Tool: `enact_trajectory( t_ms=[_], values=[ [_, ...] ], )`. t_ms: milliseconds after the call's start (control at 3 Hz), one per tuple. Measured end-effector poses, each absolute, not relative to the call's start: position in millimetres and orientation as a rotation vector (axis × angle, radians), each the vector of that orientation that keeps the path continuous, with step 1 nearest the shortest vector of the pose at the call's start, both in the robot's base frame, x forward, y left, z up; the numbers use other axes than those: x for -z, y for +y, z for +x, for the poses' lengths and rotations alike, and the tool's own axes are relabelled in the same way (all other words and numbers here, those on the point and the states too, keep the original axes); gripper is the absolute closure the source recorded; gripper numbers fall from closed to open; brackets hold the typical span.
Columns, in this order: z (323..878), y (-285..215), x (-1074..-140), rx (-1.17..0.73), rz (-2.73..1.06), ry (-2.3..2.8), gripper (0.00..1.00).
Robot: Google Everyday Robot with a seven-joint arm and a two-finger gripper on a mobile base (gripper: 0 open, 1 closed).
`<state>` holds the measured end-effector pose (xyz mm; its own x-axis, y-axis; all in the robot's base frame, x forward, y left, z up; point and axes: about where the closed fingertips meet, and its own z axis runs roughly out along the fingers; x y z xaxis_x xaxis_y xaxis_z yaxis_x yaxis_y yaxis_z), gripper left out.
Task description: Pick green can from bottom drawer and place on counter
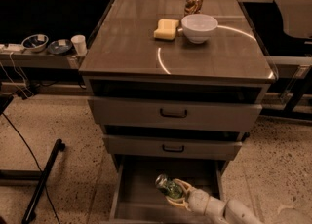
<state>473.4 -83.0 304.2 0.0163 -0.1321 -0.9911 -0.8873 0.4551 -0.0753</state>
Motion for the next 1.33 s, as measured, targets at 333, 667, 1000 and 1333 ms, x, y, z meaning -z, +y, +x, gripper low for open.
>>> enact_trajectory(
  t_ms=[333,667,1000,1333],
  values=[
    [470.6,-88.1,-326.9,-0.727,-1.003,1.358,1.00],
    [455.0,-99.6,-389.8,-0.625,-1.108,1.190,1.00],
    [419.3,-109.5,-462.4,-0.524,-1.220,1.053,1.00],
    [389.0,-114.6,-531.6,-0.410,-1.320,1.006,1.00]
  ],
)
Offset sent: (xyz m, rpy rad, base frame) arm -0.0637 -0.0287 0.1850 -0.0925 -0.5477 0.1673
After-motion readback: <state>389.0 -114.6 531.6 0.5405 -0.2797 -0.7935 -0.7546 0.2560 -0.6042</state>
